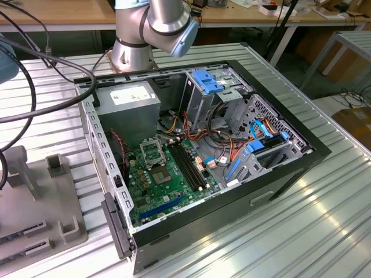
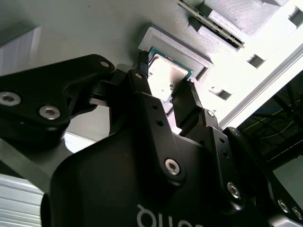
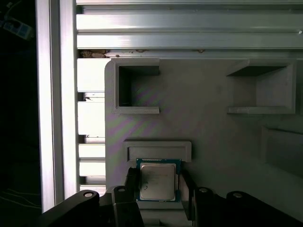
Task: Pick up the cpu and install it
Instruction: 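Pick up the cpu and move it towards the insertion slot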
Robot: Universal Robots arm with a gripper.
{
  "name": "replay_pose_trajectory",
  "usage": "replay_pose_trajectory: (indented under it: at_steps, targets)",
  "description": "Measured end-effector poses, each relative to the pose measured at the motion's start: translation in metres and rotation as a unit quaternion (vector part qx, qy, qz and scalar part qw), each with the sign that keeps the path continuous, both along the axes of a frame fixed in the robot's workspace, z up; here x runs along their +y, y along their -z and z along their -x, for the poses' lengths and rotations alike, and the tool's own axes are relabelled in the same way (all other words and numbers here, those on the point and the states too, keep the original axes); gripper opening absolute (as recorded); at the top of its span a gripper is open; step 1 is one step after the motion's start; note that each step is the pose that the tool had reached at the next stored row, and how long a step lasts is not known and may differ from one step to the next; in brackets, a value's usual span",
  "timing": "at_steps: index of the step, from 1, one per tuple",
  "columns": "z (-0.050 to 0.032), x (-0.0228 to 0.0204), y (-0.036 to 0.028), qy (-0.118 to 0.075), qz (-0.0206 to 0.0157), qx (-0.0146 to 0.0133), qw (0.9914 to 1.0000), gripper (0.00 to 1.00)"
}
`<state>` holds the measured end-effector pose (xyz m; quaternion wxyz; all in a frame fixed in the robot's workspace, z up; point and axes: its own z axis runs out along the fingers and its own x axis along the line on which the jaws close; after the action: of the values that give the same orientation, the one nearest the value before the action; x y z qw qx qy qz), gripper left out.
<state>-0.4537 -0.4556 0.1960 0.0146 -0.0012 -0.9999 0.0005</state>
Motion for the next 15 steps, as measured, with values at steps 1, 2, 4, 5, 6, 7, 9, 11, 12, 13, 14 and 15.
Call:
replay_pose_trajectory:
  at_steps: [1, 2, 4, 5, 6, 7, 9, 11, 12, 13, 14, 15]
  targets:
    - [0.0000, 0.0000, 0.0000, 0.000, 0.0000, 0.0000, 1.00000, 0.48]
    - [0.0000, 0.0000, 0.0000, 0.000, 0.0001, 0.0001, 1.00000, 0.48]
    - [0.0001, 0.0000, 0.0006, 0.000, 0.0000, 0.0002, 1.00000, 0.48]
    - [0.0001, 0.0000, 0.0012, 0.000, -0.0002, 0.0001, 1.00000, 0.48]
    - [0.0000, 0.0000, 0.0015, 0.000, -0.0003, 0.0001, 1.00000, 0.48]
    - [0.0000, 0.0000, 0.0018, 0.000, -0.0004, 0.0002, 1.00000, 0.48]
    - [0.0000, 0.0000, 0.0021, 0.000, -0.0005, 0.0002, 1.00000, 0.48]
    - [0.0000, 0.0000, 0.0022, 0.000, -0.0005, 0.0001, 1.00000, 0.48]
    - [0.0000, 0.0000, 0.0022, 0.000, -0.0005, 0.0001, 1.00000, 0.48]
    - [0.0000, 0.0000, 0.0022, 0.000, -0.0005, 0.0001, 1.00000, 0.48]
    - [0.0000, 0.0000, 0.0022, 0.000, -0.0005, 0.0001, 1.00000, 0.48]
    - [0.0000, 0.0000, 0.0022, 0.000, -0.0005, 0.0000, 1.00000, 0.48]
